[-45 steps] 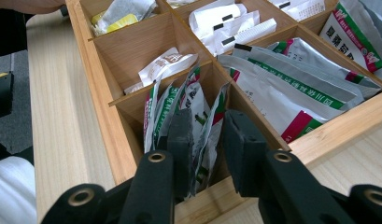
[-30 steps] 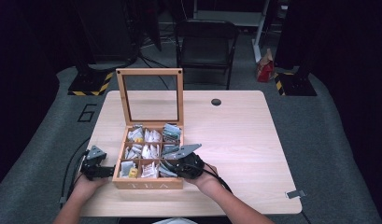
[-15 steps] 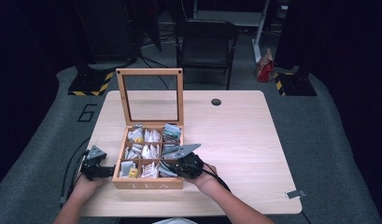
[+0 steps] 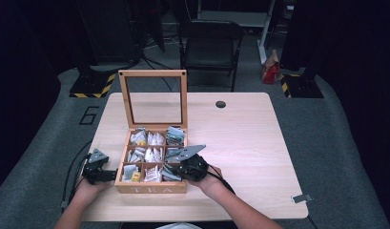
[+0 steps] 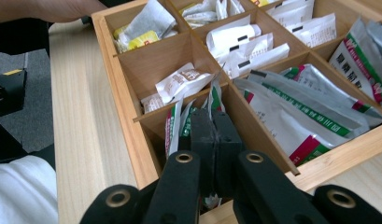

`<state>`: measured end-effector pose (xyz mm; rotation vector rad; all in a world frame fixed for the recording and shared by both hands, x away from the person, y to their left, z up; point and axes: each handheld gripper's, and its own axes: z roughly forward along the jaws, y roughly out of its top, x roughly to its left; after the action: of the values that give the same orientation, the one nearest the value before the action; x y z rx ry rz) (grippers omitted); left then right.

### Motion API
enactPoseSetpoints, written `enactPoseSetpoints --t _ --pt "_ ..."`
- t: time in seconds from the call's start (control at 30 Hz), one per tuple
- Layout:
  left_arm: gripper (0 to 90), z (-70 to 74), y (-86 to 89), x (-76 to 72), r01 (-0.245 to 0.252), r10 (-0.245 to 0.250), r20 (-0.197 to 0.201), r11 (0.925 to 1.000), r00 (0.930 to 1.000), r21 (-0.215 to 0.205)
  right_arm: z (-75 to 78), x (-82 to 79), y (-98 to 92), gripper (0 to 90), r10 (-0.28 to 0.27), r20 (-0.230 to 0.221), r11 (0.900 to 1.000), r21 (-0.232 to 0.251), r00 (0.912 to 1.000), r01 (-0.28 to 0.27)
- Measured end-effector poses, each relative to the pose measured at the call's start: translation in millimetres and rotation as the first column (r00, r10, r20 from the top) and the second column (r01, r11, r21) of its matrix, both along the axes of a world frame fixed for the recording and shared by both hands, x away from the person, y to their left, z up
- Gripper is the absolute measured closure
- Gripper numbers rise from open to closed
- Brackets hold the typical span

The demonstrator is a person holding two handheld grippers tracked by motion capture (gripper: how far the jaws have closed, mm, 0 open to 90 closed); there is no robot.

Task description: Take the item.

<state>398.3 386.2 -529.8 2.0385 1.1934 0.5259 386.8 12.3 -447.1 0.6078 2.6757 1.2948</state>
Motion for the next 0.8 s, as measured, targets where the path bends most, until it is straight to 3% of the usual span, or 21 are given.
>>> enactPoseSetpoints --t 0.8 --pt "15.2 0.0 0.0 0.0 0.000 0.000 0.000 1.0000 1.0000 0.001 33.4 -0.8 -7.0 89.7 0.020 0.002 0.998 0.055 0.9998 -0.020"
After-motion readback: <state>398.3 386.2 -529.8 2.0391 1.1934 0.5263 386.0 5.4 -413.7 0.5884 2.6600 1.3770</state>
